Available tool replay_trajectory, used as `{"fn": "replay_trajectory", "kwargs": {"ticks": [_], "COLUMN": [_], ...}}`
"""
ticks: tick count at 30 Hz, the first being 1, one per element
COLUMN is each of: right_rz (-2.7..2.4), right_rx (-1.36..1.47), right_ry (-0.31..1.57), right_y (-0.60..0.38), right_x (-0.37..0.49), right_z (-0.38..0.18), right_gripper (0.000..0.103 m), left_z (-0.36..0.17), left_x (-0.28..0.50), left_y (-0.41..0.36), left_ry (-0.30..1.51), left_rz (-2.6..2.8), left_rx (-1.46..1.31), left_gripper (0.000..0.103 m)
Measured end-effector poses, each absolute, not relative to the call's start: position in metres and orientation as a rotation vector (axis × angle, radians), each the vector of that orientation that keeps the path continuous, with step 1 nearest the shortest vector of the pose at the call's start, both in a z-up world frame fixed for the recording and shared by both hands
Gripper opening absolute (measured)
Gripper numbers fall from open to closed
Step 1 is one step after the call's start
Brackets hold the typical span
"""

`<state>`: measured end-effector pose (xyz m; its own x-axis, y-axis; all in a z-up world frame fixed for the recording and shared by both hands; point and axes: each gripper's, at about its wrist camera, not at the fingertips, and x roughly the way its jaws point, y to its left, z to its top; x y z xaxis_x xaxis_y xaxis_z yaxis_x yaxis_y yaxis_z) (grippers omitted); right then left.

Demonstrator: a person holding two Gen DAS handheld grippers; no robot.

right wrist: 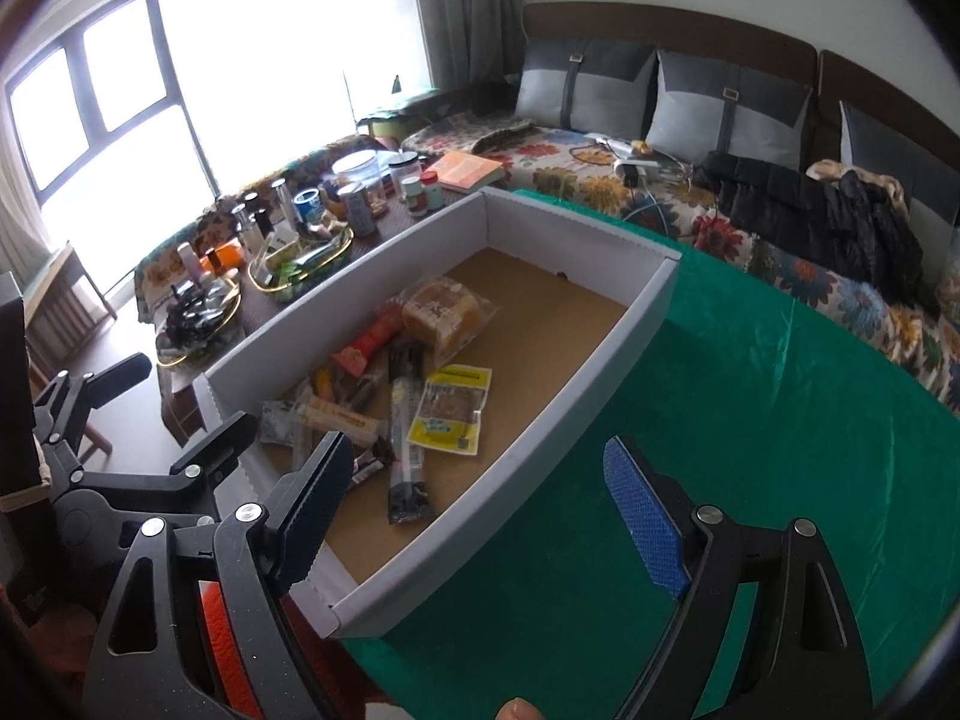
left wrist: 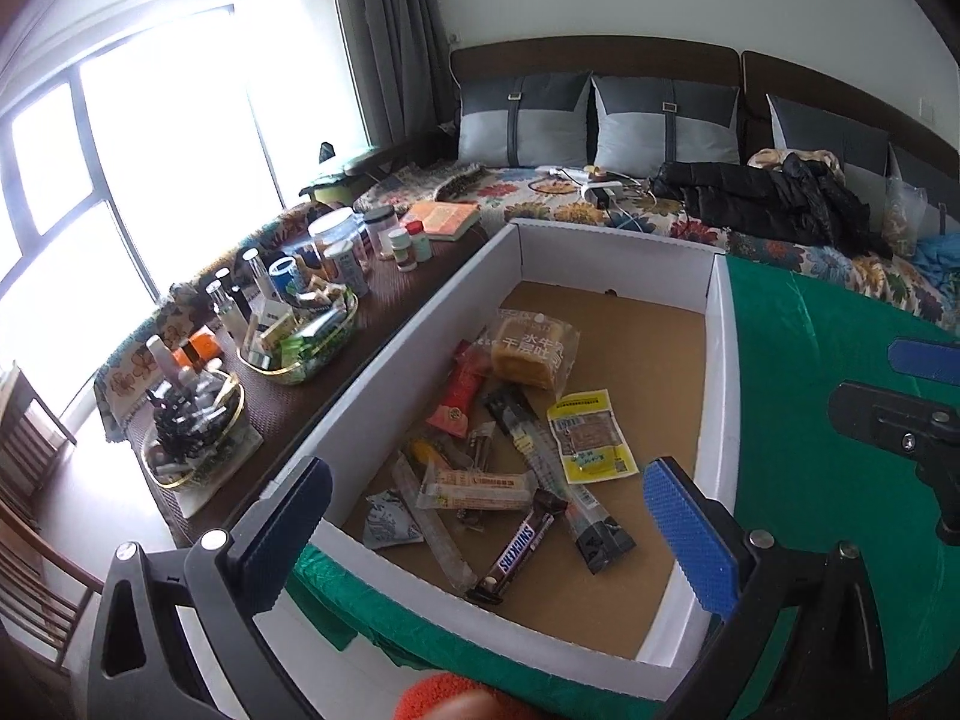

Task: Organize snacks

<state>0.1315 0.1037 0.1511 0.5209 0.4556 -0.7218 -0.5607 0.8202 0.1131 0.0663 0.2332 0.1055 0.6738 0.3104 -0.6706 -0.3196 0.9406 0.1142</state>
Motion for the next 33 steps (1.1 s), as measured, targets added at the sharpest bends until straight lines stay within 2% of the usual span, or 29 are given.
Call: {"fn": "replay_trajectory", "kwargs": {"ticks": [12,33], "right_rz": [0.576,0.595], "right_rx": [-0.124,-0.207], "right_ry": [0.859,0.896], "right_y": [0.118,0.146], "right_x": [0.137,0.133], "right_z": [0.154,0.141], "right_gripper": [0.088,0.088], "left_z": [0.123,0.107], "left_x": [0.061,0.058], "left_y": [0.256,0.265], "left_ry": [0.706,0.747], "left_rz": [0.381,0.399], "left_rx": [-0.066,-0.019], "left_gripper": [0.103,0.103]}}
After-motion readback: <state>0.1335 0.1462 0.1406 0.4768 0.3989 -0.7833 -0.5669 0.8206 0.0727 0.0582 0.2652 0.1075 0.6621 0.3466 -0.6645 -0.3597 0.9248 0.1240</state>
